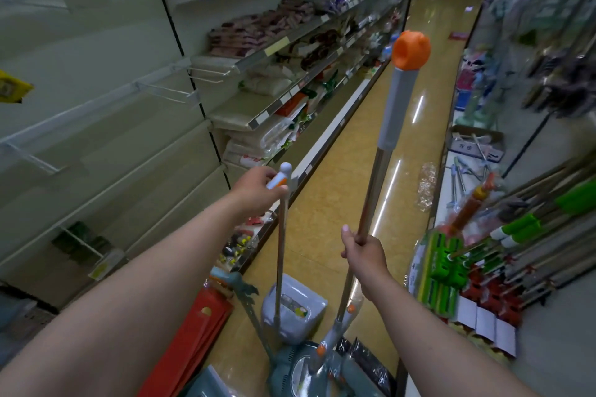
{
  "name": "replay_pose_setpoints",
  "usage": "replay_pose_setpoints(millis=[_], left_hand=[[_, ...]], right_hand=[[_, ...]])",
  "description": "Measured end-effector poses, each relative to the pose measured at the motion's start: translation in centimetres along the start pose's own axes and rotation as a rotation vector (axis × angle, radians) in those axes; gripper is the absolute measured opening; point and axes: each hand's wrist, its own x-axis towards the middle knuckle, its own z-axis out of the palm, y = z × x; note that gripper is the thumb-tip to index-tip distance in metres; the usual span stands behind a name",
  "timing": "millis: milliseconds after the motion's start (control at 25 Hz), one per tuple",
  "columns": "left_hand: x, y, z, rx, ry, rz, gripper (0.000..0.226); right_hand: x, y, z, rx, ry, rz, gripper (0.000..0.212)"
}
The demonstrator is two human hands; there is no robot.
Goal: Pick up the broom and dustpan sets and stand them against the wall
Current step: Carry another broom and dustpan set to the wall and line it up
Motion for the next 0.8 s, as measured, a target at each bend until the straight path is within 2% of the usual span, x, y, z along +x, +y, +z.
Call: replay_pose_setpoints(millis=[240, 480, 600, 680, 760, 800], left_hand=[[-7.9, 4.5, -4.7, 0.175, -0.183, 0.407, 0.024], [-14.2, 9.1, -7.0, 0.209, -0.316, 0.685, 0.038], [-16.7, 11.2, -6.3, 0.234, -0.367, 0.778, 0.042], [-17.5, 12.1, -5.4, 0.244, -0.372, 0.809, 0.045], [-18.4, 13.3, -3.9, 0.271, -0.370, 0.847, 0.049], [-18.9, 13.9, -3.0, 0.288, -0.368, 0.874, 0.050]], right_hand=[[-6.4, -1.6, -1.8, 0.018, 0.139, -0.135, 0.037], [-14.2, -2.9, -3.3, 0.157, 0.508, -0.454, 0.028], [-18.2, -2.8, -4.7, 0.141, 0.545, -0.654, 0.032], [-20.1, -2.5, -5.8, 0.087, 0.577, -0.707, 0.027], [-21.9, -1.8, -7.5, -0.005, 0.582, -0.660, 0.008], [-22.7, -1.5, -8.4, -0.061, 0.534, -0.616, 0.009]])
